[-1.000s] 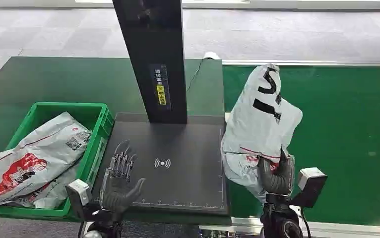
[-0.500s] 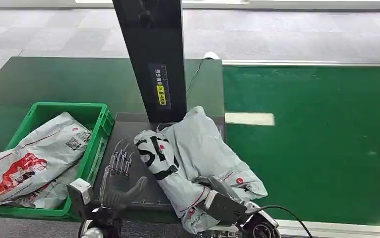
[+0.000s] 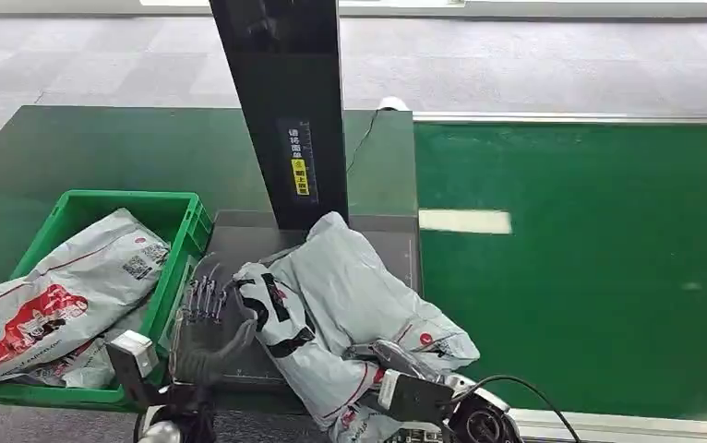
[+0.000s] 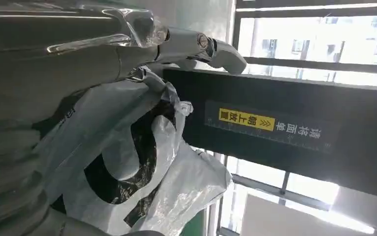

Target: Moved the parcel from conveyor to table for the left to box.

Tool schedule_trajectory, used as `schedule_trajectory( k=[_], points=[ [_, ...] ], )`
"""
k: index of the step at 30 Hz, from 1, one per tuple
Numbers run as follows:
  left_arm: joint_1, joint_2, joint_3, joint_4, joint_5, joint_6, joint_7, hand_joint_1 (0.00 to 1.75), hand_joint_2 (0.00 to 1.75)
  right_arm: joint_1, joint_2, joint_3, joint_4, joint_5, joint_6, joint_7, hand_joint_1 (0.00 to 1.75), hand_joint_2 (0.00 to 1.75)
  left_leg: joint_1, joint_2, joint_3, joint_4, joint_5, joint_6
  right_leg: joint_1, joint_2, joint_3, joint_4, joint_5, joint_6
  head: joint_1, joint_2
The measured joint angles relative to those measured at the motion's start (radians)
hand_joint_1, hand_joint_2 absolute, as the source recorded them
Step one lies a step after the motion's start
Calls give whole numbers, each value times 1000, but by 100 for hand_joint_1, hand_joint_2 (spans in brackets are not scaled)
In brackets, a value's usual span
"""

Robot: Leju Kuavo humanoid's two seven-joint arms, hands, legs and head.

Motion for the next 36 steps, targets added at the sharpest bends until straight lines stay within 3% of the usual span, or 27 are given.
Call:
schedule_trajectory(
  k=[9,10,21,24,25,36],
  points=[
    [25,-10,7,-26,-5,-1,-4,0,175,2,28,-70,-4,-135,7,-14,0,175,0,-1,0,0,0,0,0,0,0,0,0,0,0,0],
    [25,-11,7,-26,-8,0,-6,0,175,4,32,-79,-9,-142,5,-14,0,0,0,-1,0,0,0,0,0,0,0,0,0,0,0,0],
    [24,-50,40,-71,133,73,-97,0,175,28,68,-136,-60,-214,-2,-26,0,0,0,-1,0,0,0,0,0,0,0,0,0,0,0,0],
    [28,-61,50,-116,199,90,-116,0,175,30,84,-158,-77,-224,-58,-16,0,0,0,-1,0,0,0,0,0,0,0,0,0,0,0,0],
    [33,-64,49,-135,208,90,-124,0,175,31,92,-169,-81,-224,-89,-6,0,175,0,-1,0,0,0,0,0,0,0,0,0,0,0,0],
    [53,-19,-91,-205,-207,-37,-158,0,175,27,129,-241,-88,-295,-174,3,0,175,0,-1,0,0,0,0,0,0,-1,0,0,0,0,0]
  ],
)
